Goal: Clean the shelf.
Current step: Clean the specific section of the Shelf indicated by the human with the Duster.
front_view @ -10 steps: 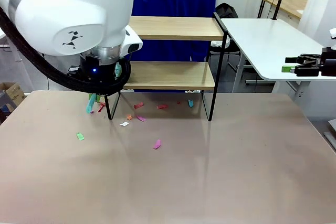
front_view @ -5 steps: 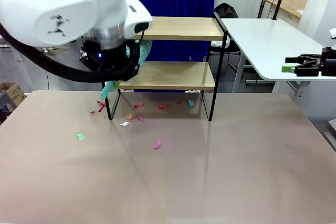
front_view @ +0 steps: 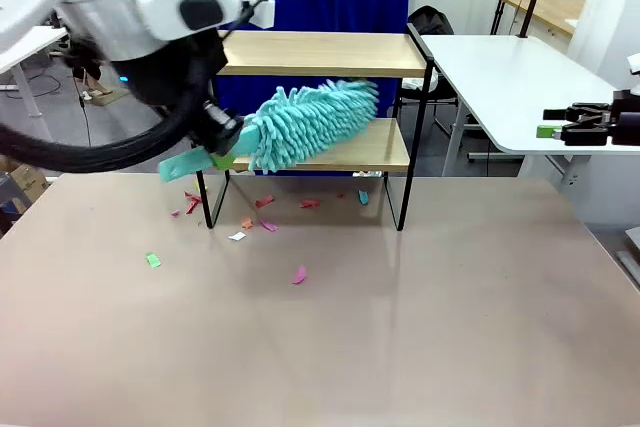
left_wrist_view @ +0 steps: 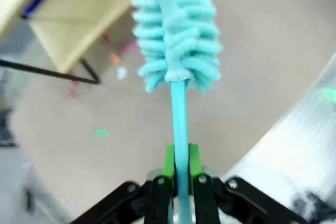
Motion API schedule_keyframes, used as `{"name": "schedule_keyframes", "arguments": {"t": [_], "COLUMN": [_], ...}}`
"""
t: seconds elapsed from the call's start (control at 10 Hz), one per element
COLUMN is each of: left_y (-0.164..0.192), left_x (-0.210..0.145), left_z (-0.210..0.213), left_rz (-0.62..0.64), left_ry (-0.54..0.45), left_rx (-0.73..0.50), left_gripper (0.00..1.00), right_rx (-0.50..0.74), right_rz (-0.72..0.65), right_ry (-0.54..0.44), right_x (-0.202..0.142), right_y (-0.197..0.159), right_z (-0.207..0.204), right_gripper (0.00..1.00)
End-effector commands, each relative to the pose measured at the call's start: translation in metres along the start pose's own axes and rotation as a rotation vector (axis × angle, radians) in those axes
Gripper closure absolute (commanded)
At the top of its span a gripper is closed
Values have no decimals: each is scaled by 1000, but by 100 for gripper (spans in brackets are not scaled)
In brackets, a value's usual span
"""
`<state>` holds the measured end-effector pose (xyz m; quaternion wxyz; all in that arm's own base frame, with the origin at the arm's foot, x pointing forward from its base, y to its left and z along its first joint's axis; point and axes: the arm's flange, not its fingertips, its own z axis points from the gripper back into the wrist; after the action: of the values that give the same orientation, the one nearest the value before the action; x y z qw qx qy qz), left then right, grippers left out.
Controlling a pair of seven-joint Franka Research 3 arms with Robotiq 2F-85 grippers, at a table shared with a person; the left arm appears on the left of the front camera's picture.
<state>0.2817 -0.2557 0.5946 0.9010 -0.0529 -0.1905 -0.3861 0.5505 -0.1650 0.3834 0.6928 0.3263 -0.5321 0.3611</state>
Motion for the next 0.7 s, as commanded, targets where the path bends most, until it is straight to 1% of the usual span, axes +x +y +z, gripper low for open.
{"name": "schedule_keyframes", "arguments": {"t": [0.0, 0.1, 0.2, 0.3, 0.4, 0.5, 0.6], "left_y": [32, 43, 55, 69, 90, 104, 111], "left_x": [-38, -53, -66, -79, -96, -106, -110], "left_z": [20, 23, 26, 25, 21, 21, 15], "left_rz": [-224, -296, -343, -392, -414, -422, -466], "left_ry": [24, 53, 102, 184, 303, 335, 387], "left_rx": [-151, -206, -231, -234, -259, -265, -270], "left_gripper": [87, 87, 87, 87, 87, 87, 87], "right_rx": [0, 0, 0, 0, 0, 0, 0], "right_rz": [5, 5, 5, 5, 5, 5, 5], "right_ry": [-3, -3, -3, -3, -3, -3, -3], "right_x": [3, 3, 3, 3, 3, 3, 3], "right_y": [1, 1, 1, 1, 1, 1, 1], "right_z": [-1, -1, -1, -1, -1, -1, -1], "right_gripper": [0, 0, 0, 0, 0, 0, 0]}}
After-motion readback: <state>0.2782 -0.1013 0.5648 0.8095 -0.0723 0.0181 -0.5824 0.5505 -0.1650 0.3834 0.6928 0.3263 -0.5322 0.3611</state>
